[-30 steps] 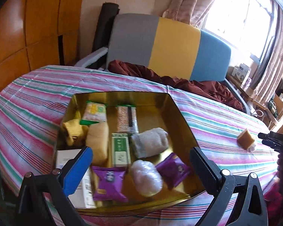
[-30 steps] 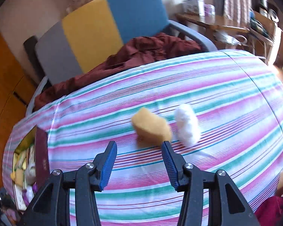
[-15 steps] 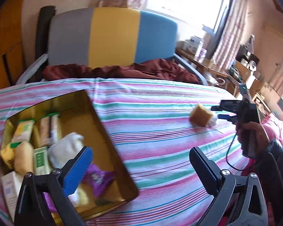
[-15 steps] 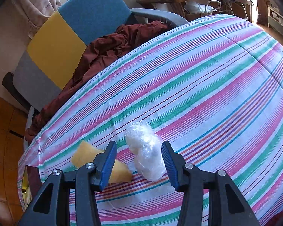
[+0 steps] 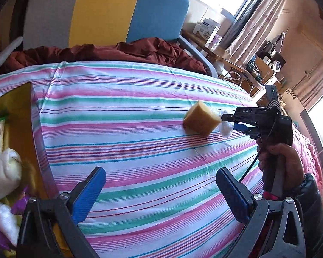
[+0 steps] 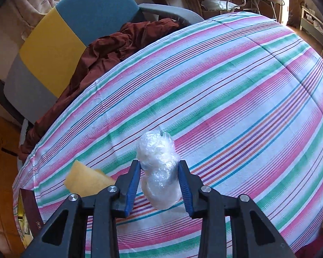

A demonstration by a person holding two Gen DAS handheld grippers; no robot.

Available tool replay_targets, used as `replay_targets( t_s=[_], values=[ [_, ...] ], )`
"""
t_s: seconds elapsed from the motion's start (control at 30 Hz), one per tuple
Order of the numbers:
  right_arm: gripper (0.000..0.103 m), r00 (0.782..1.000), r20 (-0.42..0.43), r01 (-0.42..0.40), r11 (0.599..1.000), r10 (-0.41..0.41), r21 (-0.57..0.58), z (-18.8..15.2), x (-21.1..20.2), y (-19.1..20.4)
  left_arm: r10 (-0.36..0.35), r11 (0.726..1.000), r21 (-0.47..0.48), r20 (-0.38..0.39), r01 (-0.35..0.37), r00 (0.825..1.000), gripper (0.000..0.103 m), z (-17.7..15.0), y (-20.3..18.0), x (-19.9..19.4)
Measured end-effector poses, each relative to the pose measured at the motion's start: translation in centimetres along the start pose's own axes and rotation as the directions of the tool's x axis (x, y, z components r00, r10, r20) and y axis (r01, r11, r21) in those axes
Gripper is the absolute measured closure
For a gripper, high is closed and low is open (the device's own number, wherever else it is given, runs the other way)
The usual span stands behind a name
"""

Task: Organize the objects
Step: 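Grasp another plastic-wrapped bundle on the cloth with the right gripper, then grasp the yellow sponge with the left gripper while the right gripper holds the bundle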

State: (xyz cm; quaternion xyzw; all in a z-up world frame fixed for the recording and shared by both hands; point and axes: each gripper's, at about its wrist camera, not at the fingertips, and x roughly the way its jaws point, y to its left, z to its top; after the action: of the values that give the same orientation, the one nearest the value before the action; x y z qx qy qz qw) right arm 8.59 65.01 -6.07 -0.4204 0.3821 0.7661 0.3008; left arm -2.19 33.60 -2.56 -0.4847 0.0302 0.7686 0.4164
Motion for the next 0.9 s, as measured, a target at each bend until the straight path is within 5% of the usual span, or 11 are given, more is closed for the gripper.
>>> replay_targets(
  t_s=[0.13,0.27,0.53,0.73,0.9],
  values=[
    [0.068,1.000,0.001,0.006,0.999,-0.006,0.048,0.0,-0.8,-1.2,0.028,1.000,0.002,-0.031,-0.028,0.999,0.000,0.7,-0.7,1.8],
    [0.067,1.000,0.017,-0.016,0.998,0.015,0.063,0.2,-1.6,-1.4,0.072,0.990,0.127,-0.029,-0.068,0.997,0.000,1.7,-3.4,3.7],
    [0.068,0.999,0.026,-0.049,0.995,0.047,0.091,0.6,-2.2,-1.8,0.102,0.935,0.344,-0.033,-0.085,0.994,0.000,3.9,-8.3,8.9],
    [0.067,0.998,0.018,-0.064,0.993,0.063,0.097,1.0,-2.1,-2.1,0.122,0.868,0.483,0.015,-0.114,0.992,0.000,4.7,-10.9,11.8],
    [0.067,0.998,0.016,-0.060,0.993,0.058,0.106,1.2,-2.2,-2.4,0.098,0.864,0.495,0.011,-0.091,0.995,0.000,6.0,-11.4,14.0]
  ],
)
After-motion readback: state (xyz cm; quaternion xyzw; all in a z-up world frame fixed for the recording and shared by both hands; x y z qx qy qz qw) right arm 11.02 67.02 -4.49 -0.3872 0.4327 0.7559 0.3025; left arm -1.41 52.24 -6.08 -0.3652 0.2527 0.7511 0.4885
